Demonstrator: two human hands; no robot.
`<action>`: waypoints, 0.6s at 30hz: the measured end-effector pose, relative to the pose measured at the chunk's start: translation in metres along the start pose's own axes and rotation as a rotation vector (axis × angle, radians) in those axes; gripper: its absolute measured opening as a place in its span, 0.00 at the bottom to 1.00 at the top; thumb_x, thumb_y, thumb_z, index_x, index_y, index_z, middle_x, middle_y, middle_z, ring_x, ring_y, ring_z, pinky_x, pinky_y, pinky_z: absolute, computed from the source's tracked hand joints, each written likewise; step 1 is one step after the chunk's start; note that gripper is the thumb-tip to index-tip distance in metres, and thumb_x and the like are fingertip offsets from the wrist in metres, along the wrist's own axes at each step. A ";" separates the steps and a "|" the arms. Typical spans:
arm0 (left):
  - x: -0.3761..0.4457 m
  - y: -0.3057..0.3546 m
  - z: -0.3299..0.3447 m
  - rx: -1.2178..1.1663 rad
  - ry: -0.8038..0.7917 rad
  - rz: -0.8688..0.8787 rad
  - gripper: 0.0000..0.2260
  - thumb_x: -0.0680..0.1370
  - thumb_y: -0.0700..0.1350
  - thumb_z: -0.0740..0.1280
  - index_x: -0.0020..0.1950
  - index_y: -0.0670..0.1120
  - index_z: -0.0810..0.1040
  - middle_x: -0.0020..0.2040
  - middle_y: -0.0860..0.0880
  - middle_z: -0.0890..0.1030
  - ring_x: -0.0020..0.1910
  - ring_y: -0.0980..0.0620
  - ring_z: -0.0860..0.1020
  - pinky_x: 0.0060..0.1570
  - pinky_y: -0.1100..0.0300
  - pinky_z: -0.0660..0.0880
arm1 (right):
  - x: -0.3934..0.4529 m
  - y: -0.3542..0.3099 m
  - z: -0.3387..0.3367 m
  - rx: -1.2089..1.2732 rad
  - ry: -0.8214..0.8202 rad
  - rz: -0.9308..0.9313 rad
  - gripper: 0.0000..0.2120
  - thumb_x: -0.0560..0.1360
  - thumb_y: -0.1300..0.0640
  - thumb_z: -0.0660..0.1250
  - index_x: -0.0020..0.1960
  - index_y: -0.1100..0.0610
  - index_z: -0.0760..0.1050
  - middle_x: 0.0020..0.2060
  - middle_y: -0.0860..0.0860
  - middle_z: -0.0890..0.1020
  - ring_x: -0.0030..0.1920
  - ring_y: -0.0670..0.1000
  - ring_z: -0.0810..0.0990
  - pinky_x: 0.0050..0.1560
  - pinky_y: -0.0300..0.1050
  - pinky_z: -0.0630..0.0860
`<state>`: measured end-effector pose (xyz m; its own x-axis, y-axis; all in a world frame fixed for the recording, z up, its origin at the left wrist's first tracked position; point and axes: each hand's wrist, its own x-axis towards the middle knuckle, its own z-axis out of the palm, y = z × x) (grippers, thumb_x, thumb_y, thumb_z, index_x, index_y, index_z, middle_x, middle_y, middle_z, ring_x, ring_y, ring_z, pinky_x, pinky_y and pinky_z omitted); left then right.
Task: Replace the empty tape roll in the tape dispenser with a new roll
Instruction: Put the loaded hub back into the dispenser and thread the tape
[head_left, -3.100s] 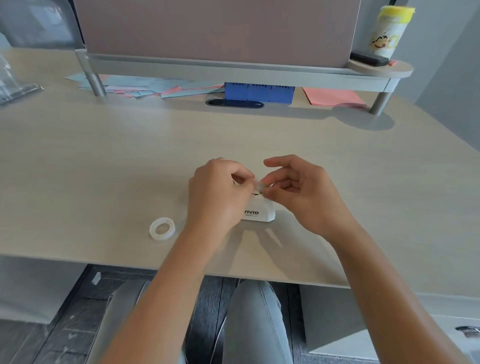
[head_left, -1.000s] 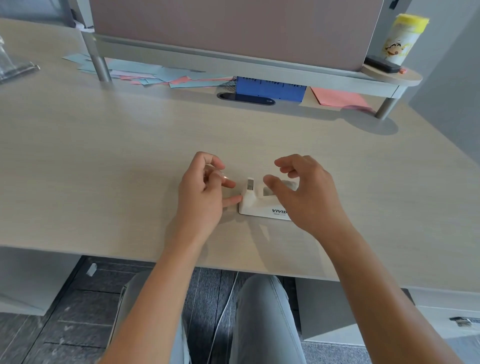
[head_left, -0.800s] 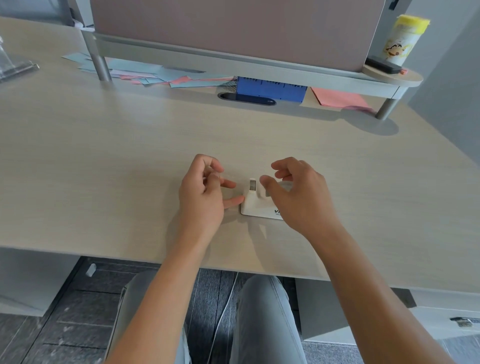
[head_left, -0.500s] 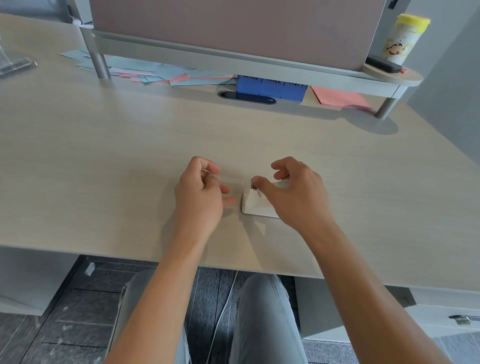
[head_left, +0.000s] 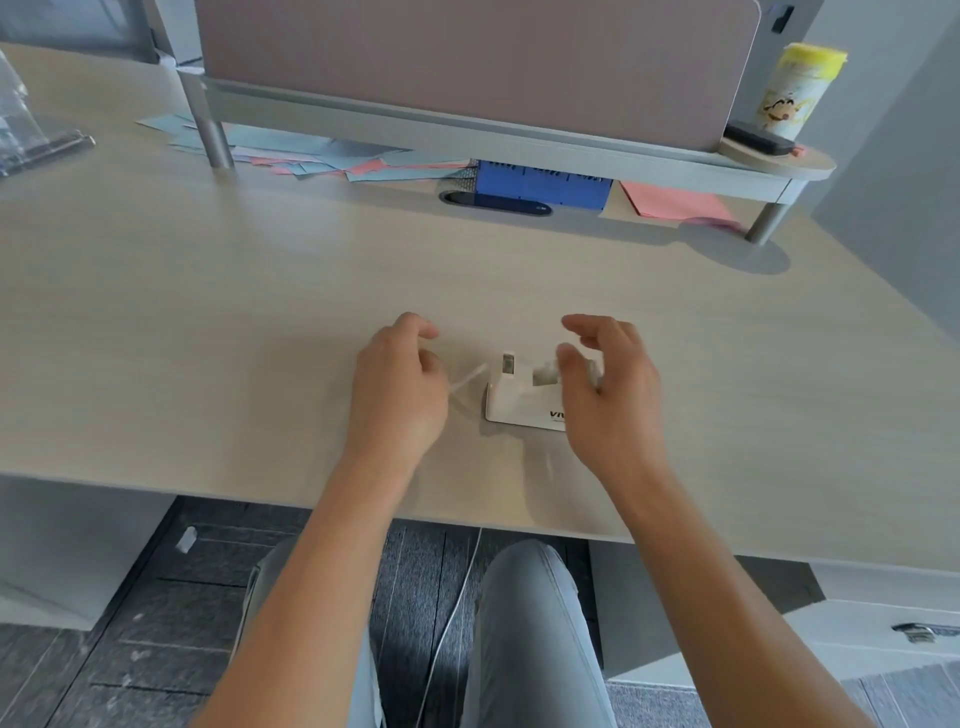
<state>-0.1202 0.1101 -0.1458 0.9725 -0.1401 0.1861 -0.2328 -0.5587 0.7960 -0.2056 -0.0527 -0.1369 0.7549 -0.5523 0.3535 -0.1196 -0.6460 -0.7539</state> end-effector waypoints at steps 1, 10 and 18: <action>-0.007 0.001 0.002 0.006 0.011 0.067 0.18 0.80 0.32 0.60 0.66 0.42 0.79 0.61 0.41 0.82 0.60 0.41 0.80 0.54 0.59 0.70 | -0.005 0.005 -0.004 0.034 0.039 0.022 0.13 0.84 0.58 0.63 0.67 0.54 0.79 0.64 0.49 0.79 0.63 0.45 0.78 0.55 0.28 0.73; -0.052 0.001 0.032 0.163 -0.073 0.220 0.26 0.78 0.39 0.64 0.77 0.52 0.74 0.76 0.46 0.74 0.77 0.43 0.69 0.72 0.41 0.70 | -0.047 0.025 -0.020 0.101 0.001 0.222 0.25 0.84 0.47 0.64 0.78 0.55 0.70 0.70 0.48 0.78 0.63 0.46 0.79 0.61 0.43 0.75; -0.053 0.003 0.039 0.257 -0.028 0.297 0.25 0.76 0.37 0.65 0.73 0.44 0.77 0.71 0.41 0.78 0.73 0.37 0.73 0.75 0.35 0.66 | -0.051 0.031 -0.011 0.003 -0.037 0.134 0.18 0.81 0.51 0.67 0.70 0.52 0.76 0.59 0.46 0.79 0.51 0.48 0.81 0.44 0.26 0.69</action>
<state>-0.1732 0.0842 -0.1752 0.8627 -0.3465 0.3683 -0.5018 -0.6767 0.5388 -0.2553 -0.0502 -0.1720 0.7558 -0.6135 0.2289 -0.2190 -0.5662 -0.7946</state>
